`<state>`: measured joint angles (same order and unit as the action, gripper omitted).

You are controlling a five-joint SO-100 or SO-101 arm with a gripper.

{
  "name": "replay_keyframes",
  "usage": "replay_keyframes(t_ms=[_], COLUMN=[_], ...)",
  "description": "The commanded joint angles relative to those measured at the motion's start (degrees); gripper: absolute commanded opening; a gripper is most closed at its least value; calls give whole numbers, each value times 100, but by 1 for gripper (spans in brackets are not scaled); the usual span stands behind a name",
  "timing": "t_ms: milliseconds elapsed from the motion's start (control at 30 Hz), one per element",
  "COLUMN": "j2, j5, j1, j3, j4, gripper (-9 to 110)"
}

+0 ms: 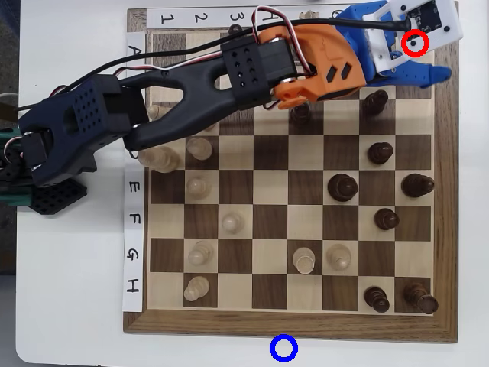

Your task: Move the piece to destination

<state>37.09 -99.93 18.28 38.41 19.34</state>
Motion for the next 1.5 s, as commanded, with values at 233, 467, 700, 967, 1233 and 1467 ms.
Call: replay_keyframes(t_ms=[233, 467, 700, 967, 1233, 1467], j2=[448, -167, -264, -483, -668, -896], j5=[-1608, -1485, -1477, -1362, -1327, -1380], j1=[448, 615, 606, 563, 536, 536], j3=[-765, -1564, -1556, -1705, -1837, -2109], j4=[-70, 290, 211, 185, 123, -9], gripper=[32, 33, 32, 30, 29, 28])
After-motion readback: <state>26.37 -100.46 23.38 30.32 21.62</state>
